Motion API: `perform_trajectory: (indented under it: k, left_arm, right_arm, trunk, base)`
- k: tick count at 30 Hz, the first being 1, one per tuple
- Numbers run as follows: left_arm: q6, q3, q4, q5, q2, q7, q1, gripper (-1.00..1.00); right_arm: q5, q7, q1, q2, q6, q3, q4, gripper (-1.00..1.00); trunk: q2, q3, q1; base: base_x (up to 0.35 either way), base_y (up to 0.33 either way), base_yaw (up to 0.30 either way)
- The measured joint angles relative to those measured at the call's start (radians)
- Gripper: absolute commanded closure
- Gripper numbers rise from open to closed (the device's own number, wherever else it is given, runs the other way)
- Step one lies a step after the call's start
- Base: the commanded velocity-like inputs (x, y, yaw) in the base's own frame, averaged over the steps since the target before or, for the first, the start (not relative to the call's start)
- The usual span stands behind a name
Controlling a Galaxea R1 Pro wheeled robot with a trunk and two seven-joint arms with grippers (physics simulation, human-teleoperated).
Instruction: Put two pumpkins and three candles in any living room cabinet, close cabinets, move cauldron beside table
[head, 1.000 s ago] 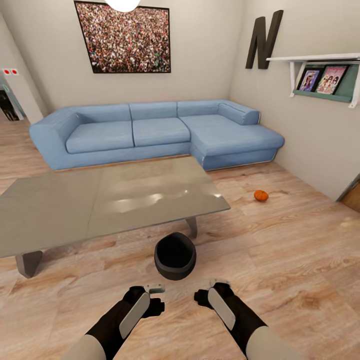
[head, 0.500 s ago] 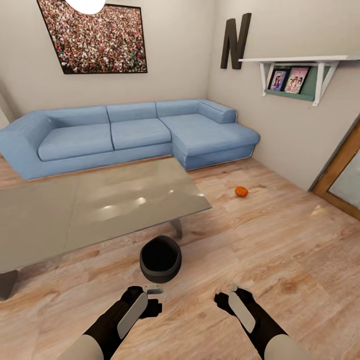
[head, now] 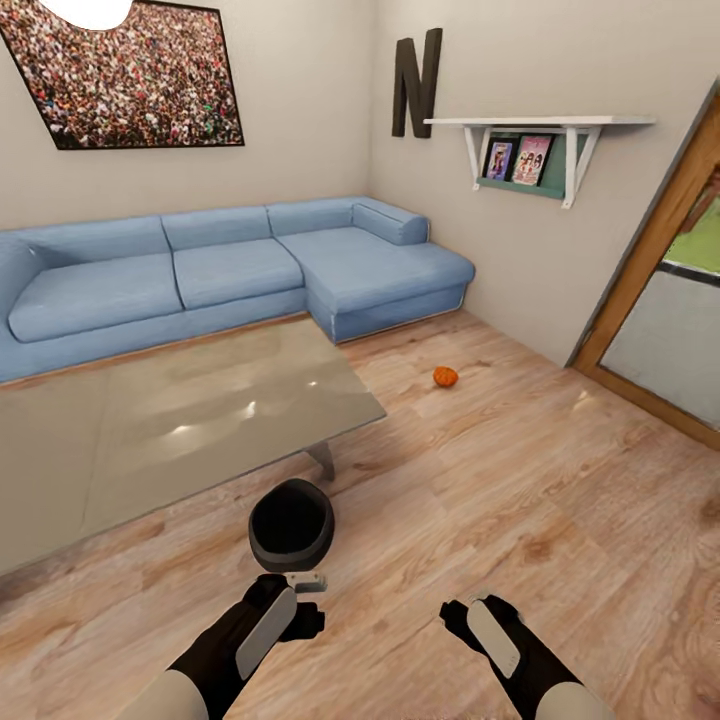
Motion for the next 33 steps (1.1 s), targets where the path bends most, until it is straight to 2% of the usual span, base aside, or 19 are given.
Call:
perform_trajectory:
  k: [14, 19, 24, 29, 33]
  left_arm:
    - [-0.001, -0.004, 0.004, 0.003, -0.008, 0.003, 0.0, -1.0]
    - [-0.001, -0.005, 0.004, 0.003, -0.009, 0.003, 0.0, -1.0]
    - [-0.001, -0.005, 0.004, 0.003, -0.009, 0.003, 0.0, -1.0]
    - [-0.002, -0.024, 0.004, 0.003, -0.009, 0.003, 0.0, -1.0]
    - [-0.001, -0.03, 0.004, 0.003, -0.009, 0.003, 0.0, -1.0]
  right_arm:
    - [-0.002, -0.001, 0.0, -0.003, -0.024, -0.017, 0.031, -1.0]
    - [-0.034, 0.024, 0.0, -0.013, -0.028, -0.036, 0.049, -1.0]
    - [-0.043, 0.045, 0.0, -0.018, -0.04, -0.043, 0.074, -1.0]
    - [-0.045, 0.049, 0.0, -0.019, -0.05, -0.044, 0.089, -1.0]
    - [-0.045, 0.05, 0.0, -0.019, -0.051, -0.064, 0.091, -1.0]
  trunk:
    - [0.098, 0.035, -0.054]
    - [0.133, 0.047, -0.073]
    - [0.168, 0.061, -0.092]
    - [0.203, 0.074, -0.111]
    - [0.231, 0.085, -0.127]
  base:
    - [0.0, 0.0, -0.253]
    - [0.0, 0.0, -0.255]
    - [0.0, 0.0, -0.257]
    - [0.0, 0.0, -0.259]
    - [0.0, 0.0, -0.264]
